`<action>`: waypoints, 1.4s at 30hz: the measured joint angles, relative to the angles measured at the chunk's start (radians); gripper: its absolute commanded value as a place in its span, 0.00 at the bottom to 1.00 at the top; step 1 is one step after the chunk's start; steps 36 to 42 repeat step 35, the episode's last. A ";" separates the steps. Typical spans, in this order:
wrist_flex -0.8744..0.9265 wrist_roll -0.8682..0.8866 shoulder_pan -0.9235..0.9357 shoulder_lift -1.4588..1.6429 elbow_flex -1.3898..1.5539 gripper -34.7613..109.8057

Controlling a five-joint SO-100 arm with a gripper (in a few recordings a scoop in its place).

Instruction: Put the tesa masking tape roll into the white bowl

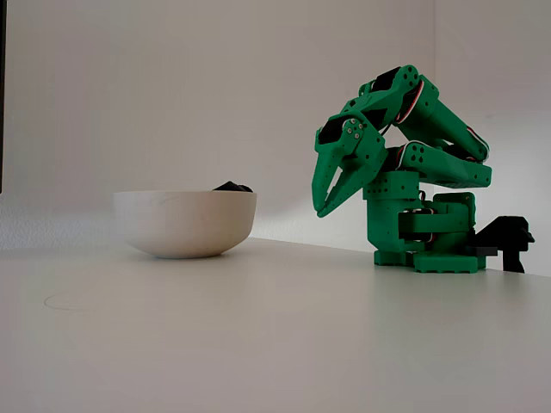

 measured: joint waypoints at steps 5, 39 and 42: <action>0.017 0.011 0.000 0.000 0.002 0.18; 0.017 0.011 0.057 0.000 0.002 0.18; 0.017 0.011 0.057 0.000 0.002 0.18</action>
